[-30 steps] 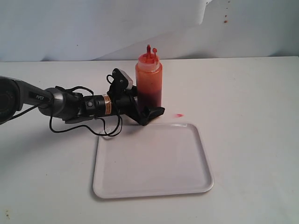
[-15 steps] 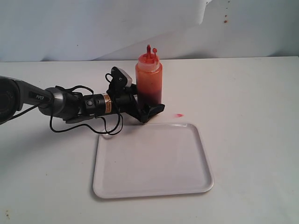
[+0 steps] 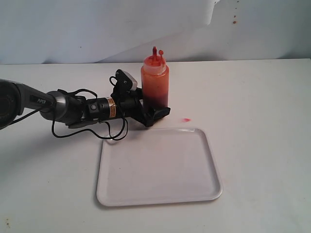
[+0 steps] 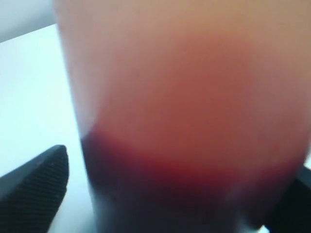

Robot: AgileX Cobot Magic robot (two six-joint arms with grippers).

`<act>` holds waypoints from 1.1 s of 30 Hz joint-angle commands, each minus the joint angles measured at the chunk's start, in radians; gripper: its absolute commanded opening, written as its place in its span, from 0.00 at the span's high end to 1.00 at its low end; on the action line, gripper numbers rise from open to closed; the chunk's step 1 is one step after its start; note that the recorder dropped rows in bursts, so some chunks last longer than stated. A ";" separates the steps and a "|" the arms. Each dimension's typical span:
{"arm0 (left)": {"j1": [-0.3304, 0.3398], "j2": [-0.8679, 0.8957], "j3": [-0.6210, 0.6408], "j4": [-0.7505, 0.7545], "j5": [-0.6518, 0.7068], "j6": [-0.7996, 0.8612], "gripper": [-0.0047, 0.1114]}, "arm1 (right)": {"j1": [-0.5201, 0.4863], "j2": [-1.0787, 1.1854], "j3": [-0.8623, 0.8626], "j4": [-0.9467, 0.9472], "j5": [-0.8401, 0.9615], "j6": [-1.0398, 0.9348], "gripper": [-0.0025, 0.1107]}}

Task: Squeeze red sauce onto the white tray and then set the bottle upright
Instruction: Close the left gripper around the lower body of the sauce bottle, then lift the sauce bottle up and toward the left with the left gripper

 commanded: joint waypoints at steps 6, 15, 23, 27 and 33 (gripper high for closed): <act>-0.007 -0.003 -0.003 -0.013 -0.017 -0.001 0.76 | 0.001 -0.007 0.003 -0.008 -0.003 0.003 0.98; -0.007 -0.003 -0.003 -0.013 -0.017 -0.001 0.96 | 0.001 -0.007 0.003 -0.008 -0.003 0.003 0.98; 0.010 -0.010 -0.003 0.015 -0.095 -0.001 0.96 | 0.001 -0.007 0.003 -0.008 -0.003 0.003 0.98; 0.035 -0.037 -0.003 0.114 -0.196 -0.005 0.96 | 0.001 -0.007 0.003 -0.008 -0.003 0.003 0.98; 0.064 -0.078 -0.001 0.222 -0.207 -0.039 0.96 | 0.001 -0.007 0.003 -0.008 -0.003 0.003 0.98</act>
